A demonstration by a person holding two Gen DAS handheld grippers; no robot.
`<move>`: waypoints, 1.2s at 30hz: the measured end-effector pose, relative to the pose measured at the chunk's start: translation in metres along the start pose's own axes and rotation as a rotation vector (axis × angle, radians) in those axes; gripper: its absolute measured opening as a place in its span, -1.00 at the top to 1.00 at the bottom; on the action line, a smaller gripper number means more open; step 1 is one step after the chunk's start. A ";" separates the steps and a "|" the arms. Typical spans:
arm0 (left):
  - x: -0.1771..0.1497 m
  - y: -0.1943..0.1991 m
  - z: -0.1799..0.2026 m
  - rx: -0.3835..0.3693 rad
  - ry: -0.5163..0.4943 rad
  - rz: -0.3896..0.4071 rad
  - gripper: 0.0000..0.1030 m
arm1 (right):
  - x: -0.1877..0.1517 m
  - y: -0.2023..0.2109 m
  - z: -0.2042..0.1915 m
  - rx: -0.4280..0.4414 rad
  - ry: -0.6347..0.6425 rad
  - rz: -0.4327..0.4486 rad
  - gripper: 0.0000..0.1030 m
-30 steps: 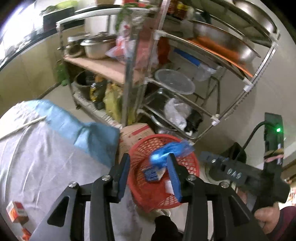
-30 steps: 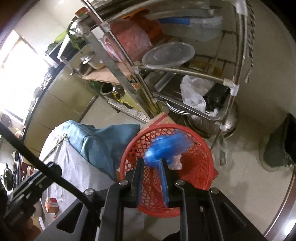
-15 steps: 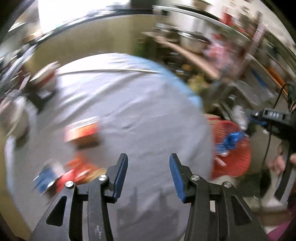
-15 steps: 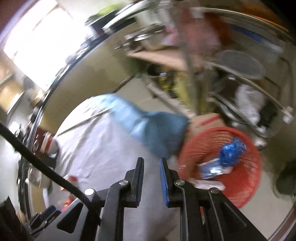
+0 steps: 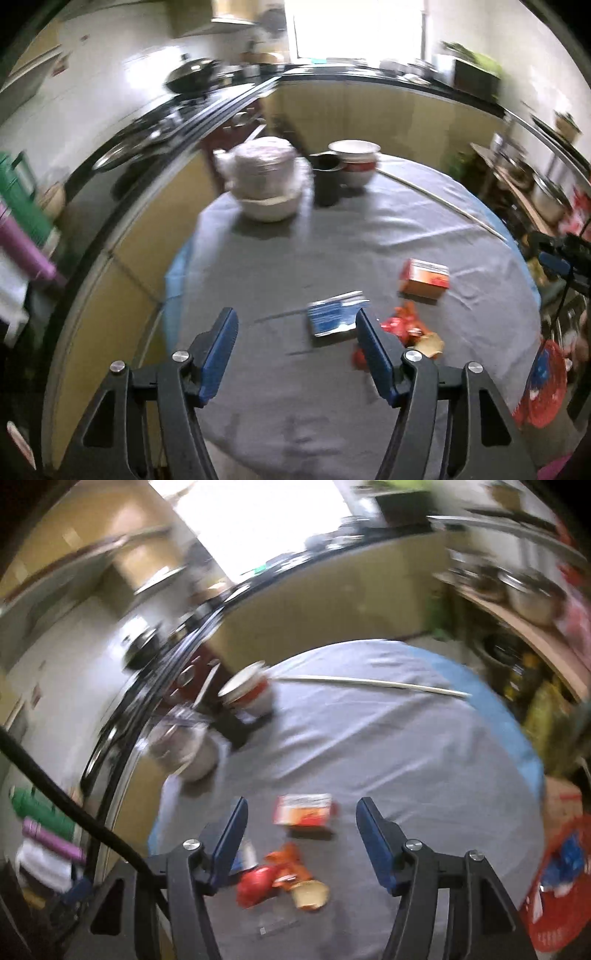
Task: Collect trash
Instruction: 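Swing both tools back toward the table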
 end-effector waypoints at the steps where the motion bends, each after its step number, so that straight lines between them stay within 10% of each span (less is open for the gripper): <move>1: -0.002 0.002 -0.007 0.014 0.016 0.001 -0.30 | -0.004 -0.001 -0.014 0.011 0.047 -0.003 -0.27; 11: -0.027 0.048 -0.090 0.309 0.061 -0.017 -0.30 | 0.007 0.014 -0.015 -0.002 0.327 -0.006 -0.27; 21: -0.159 0.230 -0.170 0.780 0.321 -0.163 -0.31 | 0.049 0.003 -0.011 0.055 0.567 -0.168 -0.27; 27: -0.220 0.289 -0.188 0.834 0.465 -0.216 -0.31 | 0.043 -0.034 -0.079 0.125 0.602 -0.214 -0.27; 36: -0.208 0.302 -0.199 0.832 0.452 -0.211 -0.32 | -0.015 -0.083 -0.196 0.279 0.629 -0.356 -0.27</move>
Point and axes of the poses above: each gripper's, at about its wrist camera, not at the fingertips, and y roughly against the way its jaws point, z to its right, x to its top, the point moved 5 cm from there along -y, roughly the way its jaws point, and after that the axes turned 5 degrees about -y, right-handed, at the moved point
